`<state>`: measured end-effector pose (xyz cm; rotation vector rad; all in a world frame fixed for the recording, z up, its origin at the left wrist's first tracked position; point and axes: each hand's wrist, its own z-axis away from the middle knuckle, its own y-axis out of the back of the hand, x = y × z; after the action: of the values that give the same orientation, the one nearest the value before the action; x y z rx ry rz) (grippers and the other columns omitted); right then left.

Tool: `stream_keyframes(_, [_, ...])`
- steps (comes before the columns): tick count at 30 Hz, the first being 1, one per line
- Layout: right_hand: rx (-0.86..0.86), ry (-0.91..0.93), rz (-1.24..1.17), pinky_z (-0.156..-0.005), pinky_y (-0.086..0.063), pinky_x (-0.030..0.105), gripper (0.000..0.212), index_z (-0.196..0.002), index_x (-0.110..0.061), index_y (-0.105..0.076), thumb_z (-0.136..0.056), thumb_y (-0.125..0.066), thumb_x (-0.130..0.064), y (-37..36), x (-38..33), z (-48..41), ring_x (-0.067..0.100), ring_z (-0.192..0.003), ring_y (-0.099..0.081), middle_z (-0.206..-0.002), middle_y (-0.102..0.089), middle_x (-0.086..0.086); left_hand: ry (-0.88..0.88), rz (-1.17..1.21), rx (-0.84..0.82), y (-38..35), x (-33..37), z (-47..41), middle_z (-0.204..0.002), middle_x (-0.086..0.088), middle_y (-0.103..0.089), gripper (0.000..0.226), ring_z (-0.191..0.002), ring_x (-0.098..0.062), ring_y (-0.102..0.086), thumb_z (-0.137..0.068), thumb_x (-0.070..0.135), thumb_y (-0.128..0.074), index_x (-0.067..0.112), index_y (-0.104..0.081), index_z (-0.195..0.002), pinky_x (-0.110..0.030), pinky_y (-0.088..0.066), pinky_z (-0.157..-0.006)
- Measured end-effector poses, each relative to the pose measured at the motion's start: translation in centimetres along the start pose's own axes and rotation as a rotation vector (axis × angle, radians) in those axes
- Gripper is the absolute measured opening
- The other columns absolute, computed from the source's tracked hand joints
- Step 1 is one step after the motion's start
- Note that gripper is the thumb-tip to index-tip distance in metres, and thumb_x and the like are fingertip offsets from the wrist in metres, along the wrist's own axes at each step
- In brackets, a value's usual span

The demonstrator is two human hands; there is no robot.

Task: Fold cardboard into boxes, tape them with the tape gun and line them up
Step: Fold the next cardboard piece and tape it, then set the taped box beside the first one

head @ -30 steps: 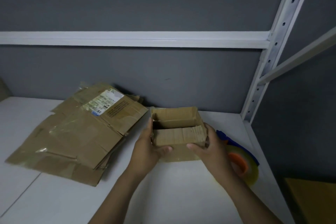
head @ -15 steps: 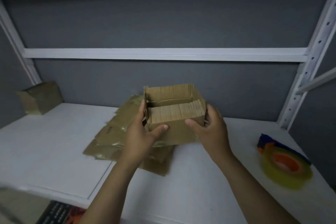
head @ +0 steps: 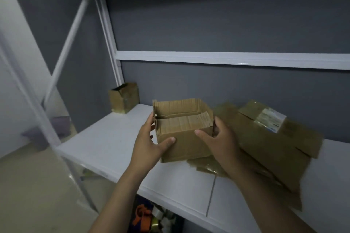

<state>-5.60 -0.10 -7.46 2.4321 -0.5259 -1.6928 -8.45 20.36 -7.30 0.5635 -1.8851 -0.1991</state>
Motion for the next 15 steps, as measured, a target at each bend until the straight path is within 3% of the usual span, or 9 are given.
stream_keyframes(4, [-0.113,-0.005,0.084,-0.086,-0.055,0.038,0.051,-0.124,-0.022,-0.053,-0.080,-0.073,-0.036,-7.3,0.4,-3.5,0.016,-0.106,-0.061,-0.117,-0.063,-0.005,0.050,-0.031,0.041,3.9,-5.2,-3.1,-0.144,0.013,-0.042,0.092,-0.126,-0.006,-0.043,-0.073,0.042,-0.079,0.041,-0.026,-0.148,-0.035,-0.041,-0.105])
stream_keyframes(9, [-0.229,-0.023,0.166,-0.079,-0.046,0.025,0.056,-0.131,-0.022,-0.045,-0.083,-0.071,-0.034,-14.8,1.1,-8.9,0.018,-0.108,-0.059,-0.119,-0.060,-0.004,0.099,-0.087,0.032,7.8,-11.4,-8.9,-0.139,0.017,-0.041,0.093,-0.126,-0.006,-0.042,-0.070,0.042,-0.082,0.043,-0.027,-0.145,-0.033,-0.040,-0.103])
stream_keyframes(12, [-0.295,-0.056,0.204,-0.074,-0.047,0.026,0.052,-0.128,-0.022,-0.046,-0.083,-0.070,-0.033,-19.0,1.8,-12.0,0.018,-0.100,-0.059,-0.116,-0.061,-0.002,0.108,-0.115,0.005,9.7,-14.6,-12.2,-0.120,0.036,-0.039,0.079,-0.113,0.000,-0.044,-0.073,0.034,-0.082,0.060,-0.028,-0.124,-0.026,-0.041,-0.095])
stream_keyframes(15, [-0.341,-0.113,0.242,-0.070,-0.047,0.026,0.052,-0.125,-0.020,-0.044,-0.082,-0.070,-0.033,-22.7,2.6,-14.5,0.015,-0.093,-0.057,-0.111,-0.059,-0.003,0.129,-0.135,-0.058,11.2,-17.8,-14.9,-0.114,0.044,-0.035,0.076,-0.103,0.008,-0.045,-0.076,0.029,-0.081,0.062,-0.025,-0.115,-0.015,-0.040,-0.086])
